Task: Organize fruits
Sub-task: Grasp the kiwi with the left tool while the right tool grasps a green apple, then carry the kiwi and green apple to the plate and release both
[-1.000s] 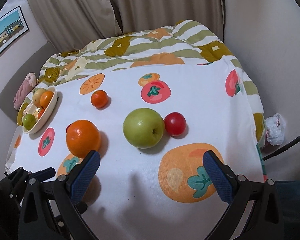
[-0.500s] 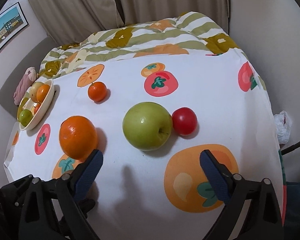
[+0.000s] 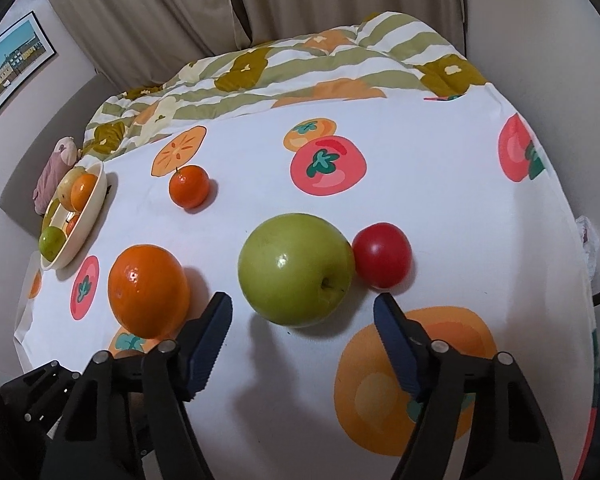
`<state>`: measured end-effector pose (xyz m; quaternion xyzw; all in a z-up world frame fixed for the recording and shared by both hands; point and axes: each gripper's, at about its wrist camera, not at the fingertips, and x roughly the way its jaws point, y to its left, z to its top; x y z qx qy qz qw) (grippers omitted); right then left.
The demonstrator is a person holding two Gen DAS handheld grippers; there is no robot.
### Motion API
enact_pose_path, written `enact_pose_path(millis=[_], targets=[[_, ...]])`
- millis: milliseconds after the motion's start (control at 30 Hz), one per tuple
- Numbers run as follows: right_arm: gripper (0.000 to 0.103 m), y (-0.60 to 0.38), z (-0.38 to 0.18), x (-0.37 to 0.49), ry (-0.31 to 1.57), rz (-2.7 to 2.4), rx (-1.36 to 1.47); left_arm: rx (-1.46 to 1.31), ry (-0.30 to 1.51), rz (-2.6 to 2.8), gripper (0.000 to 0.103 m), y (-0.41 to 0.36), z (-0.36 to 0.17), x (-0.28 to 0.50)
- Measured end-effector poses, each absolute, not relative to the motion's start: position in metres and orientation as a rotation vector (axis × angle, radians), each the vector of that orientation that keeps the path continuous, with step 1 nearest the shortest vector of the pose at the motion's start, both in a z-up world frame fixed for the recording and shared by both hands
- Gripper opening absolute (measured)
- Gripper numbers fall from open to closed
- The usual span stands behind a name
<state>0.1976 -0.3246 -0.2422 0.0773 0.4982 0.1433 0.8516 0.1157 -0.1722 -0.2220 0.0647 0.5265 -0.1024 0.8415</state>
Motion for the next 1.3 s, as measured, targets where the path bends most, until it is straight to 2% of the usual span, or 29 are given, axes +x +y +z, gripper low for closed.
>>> enact_pose_path(millis=[167,367,400,800,1300], targets=[[0.066,-0.319,-0.242,0.201,1.039,0.312,0.156,0.124,1.113,-0.19,0.052,-0.163,-0.221,0.118],[0.058,-0.313,-0.242,0.205,1.023,0.302,0.138,0.116,1.11,-0.172,0.052,-0.157,-0.219,0.119],[0.053,-0.313,-0.242,0.206,1.02,0.295,0.133,0.113,1.109,-0.168,0.052,-0.156,-0.218,0.119],[0.052,-0.306,-0.225,0.202,0.973,0.323,0.087,0.084,1.065,-0.122,0.052,-0.136,-0.199,0.121],[0.052,-0.256,-0.154,0.196,0.88,0.438,-0.026,0.052,0.92,-0.046,0.052,-0.079,-0.131,0.134]])
